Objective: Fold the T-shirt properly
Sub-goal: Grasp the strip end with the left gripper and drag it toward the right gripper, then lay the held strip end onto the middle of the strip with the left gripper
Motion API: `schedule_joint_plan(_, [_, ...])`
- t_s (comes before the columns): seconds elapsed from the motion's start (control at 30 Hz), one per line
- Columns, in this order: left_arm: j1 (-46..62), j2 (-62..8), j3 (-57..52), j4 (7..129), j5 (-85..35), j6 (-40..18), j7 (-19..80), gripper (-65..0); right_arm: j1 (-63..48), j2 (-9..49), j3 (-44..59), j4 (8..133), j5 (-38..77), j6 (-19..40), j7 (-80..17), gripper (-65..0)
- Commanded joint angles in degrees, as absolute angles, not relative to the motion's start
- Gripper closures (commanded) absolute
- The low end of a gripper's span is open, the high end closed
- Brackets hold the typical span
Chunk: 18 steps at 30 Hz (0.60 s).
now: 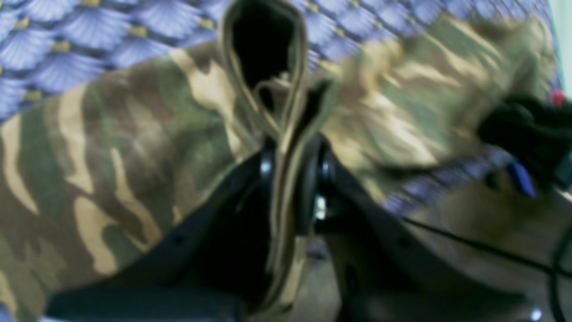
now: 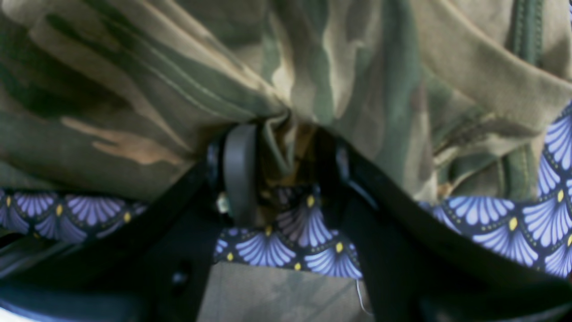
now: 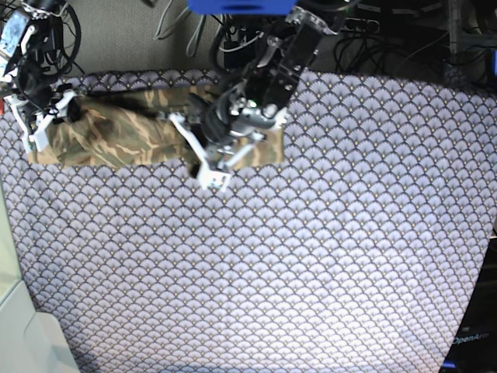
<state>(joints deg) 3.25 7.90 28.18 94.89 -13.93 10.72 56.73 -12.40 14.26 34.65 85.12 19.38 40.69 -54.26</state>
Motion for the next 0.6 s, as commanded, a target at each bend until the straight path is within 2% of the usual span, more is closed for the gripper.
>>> schedule_joint_plan(0.0, [1.54, 9.00, 28.62, 95.96, -15.43, 10.33, 55.43, -2.8, -12.88, 14.46, 34.51, 84.53, 15.60, 40.00, -57.36, -24.7])
schedule_joint_plan(0.13, [1.27, 9.00, 29.14, 96.22, -18.59, 10.42, 55.25, -6.6, -12.97, 14.46, 34.51, 84.53, 15.60, 40.00, -57.36, -24.7])
schedule_joint_plan(0.57, [1.27, 8.92, 29.23, 96.48, -19.03, 10.24, 55.08, -8.0, -12.88, 14.46, 34.51, 84.53, 15.60, 40.00, -57.36, -24.7])
